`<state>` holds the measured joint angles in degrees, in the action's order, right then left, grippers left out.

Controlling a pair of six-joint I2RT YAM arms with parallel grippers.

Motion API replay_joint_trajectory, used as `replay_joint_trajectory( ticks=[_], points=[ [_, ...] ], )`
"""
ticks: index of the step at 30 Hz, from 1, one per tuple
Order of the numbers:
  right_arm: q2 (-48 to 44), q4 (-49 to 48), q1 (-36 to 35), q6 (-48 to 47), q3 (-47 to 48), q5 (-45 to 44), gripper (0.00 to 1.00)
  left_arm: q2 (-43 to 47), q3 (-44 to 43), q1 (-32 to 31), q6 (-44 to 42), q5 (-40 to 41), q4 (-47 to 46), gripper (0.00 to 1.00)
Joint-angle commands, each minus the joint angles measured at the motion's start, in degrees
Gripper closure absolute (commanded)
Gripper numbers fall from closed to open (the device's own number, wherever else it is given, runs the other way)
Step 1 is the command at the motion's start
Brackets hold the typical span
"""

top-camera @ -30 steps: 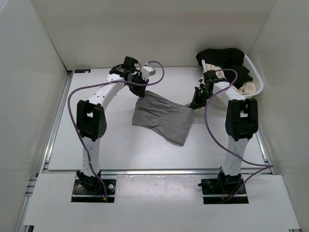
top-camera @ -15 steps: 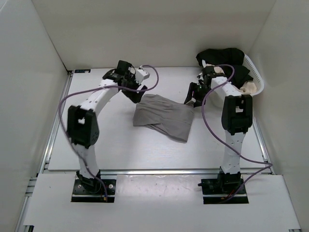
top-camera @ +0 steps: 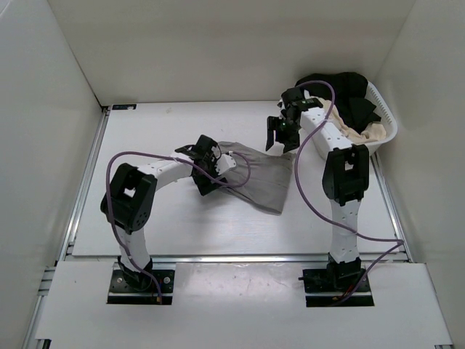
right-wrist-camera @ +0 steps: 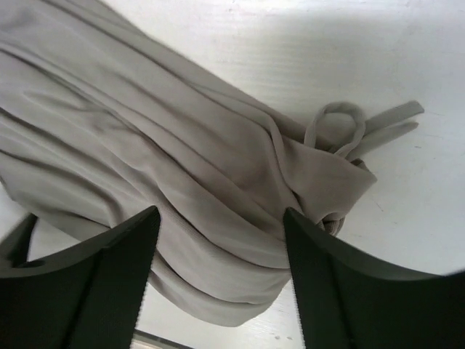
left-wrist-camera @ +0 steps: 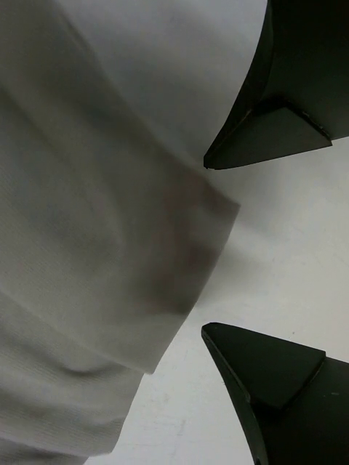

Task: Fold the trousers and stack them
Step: Fold the trousers

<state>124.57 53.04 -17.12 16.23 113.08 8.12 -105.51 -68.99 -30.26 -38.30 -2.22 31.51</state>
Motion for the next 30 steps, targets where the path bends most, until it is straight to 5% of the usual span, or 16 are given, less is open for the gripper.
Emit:
replay_joint_trajectory(
  ticks=[1,3,7,8,9,12,14,16,17,20,22,25,26,27,28,30],
  points=[
    [0.84,2.86,-1.85,-4.0,2.85,-2.24,0.25,0.06,-3.07,-0.15,0.94,4.32,-5.93,0.02],
    [1.98,2.34,-2.65,-4.62,2.85,-0.04,0.24,-0.48,-3.08,-0.15,1.65,4.33,-5.93,0.08],
    [5.59,1.47,-4.13,-4.63,3.38,4.36,0.24,-0.48,-0.45,-0.15,2.7,3.02,-5.93,0.54],
    [6.72,1.46,-4.75,-5.15,4.6,3.66,0.24,-0.48,0.08,-0.15,2.71,3.01,-5.93,0.82],
    [7.43,1.98,-6.15,-5.15,5.83,2.61,0.24,-0.48,0.09,-0.15,3.32,3.01,-5.93,0.86],
    [12.78,4.88,-7.4,-5.95,11.27,-1.09,0.24,0.83,2.63,-0.15,4.11,2.48,-5.4,0.86],
    [14.11,5.41,-7.4,-4.29,11.82,-2.92,0.32,2.23,4.82,-0.15,4.64,2.48,-5.4,0.86],
    [14.12,5.41,-7.4,-3.75,11.29,-6.26,0.5,3.64,6.58,-0.15,5.26,2.48,-4.79,0.86],
    [14.12,4.02,-7.4,-2.79,11.29,-7.41,0.76,5.39,8.68,-0.15,5.26,3.0,-4.79,0.86],
    [13.59,0.86,-7.4,-1.2,10.5,-9.95,0.94,7.6,12.29,-0.15,5.26,3.62,-4.26,0.86],
    [13.59,0.06,-7.4,-0.32,11.98,-11.28,0.97,8.13,12.91,-0.15,5.26,3.62,-4.26,0.8],
    [13.59,-1.52,-7.4,1.0,13.31,-10.59,0.96,8.66,11.87,-0.15,5.87,4.15,-3.21,0.68],
    [13.59,-1.53,-7.4,1.0,13.31,-9.01,0.89,8.66,10.73,-0.15,5.87,4.15,-3.21,0.59],
    [12.98,-2.23,-7.4,0.21,13.31,-7.26,0.53,8.66,10.02,-0.15,5.87,4.15,-2.07,0.48],
    [12.98,-2.24,-7.4,-0.84,13.31,-5.85,0.38,8.66,9.23,-0.15,5.87,3.63,-0.41,0.4],
    [11.31,-2.24,-7.4,-1.38,13.31,-6.0,0.27,8.66,5.3,0.38,6.49,2.31,2.05,0.3]
  ],
)
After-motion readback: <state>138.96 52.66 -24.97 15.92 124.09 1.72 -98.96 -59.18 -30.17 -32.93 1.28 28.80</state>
